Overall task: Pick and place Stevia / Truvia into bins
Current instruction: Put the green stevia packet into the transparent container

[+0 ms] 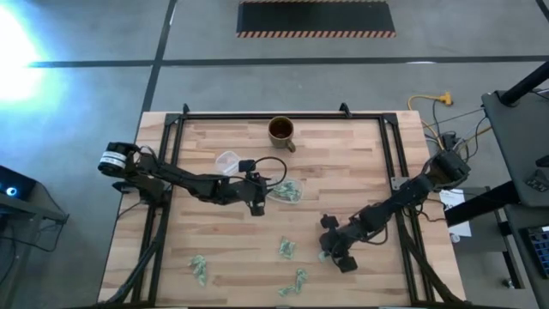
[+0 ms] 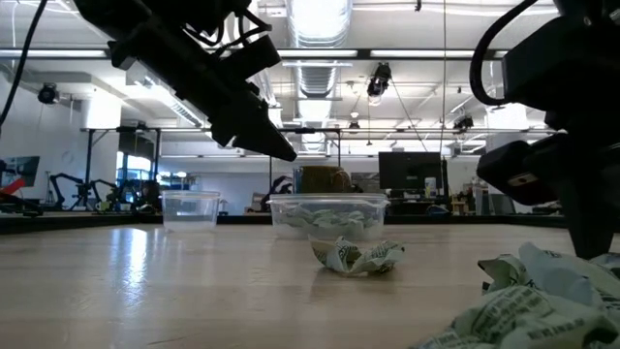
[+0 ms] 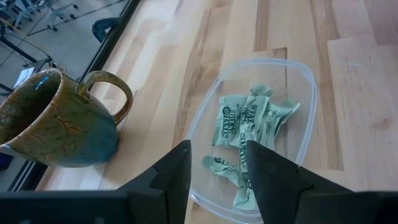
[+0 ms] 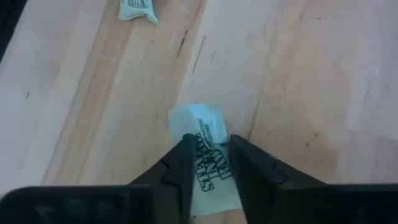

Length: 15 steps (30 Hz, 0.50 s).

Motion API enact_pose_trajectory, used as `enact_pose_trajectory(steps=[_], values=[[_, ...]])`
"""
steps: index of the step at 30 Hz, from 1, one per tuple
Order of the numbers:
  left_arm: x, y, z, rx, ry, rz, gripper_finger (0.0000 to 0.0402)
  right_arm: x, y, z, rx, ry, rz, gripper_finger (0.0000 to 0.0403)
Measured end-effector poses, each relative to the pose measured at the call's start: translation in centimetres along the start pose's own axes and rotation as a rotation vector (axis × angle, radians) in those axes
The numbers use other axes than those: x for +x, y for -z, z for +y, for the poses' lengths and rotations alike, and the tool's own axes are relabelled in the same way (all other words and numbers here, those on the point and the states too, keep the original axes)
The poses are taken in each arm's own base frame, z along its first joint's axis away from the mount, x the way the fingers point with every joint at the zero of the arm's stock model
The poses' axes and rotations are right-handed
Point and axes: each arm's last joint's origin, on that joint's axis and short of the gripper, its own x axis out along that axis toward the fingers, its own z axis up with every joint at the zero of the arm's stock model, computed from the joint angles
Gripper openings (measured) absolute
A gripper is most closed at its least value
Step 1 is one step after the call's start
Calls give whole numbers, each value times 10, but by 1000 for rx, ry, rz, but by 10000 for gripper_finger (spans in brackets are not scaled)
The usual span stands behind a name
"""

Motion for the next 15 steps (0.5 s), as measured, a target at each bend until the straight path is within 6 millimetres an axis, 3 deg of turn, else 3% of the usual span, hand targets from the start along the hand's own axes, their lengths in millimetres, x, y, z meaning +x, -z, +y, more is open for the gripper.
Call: enact_pose_trajectory(steps=[7, 15], values=[[0, 0, 0, 0, 0, 0, 136, 0, -1, 0, -14, -2, 1, 17], [0, 0, 0, 1, 0, 0, 136, -6, -10, 4, -43, -18, -36, 9]])
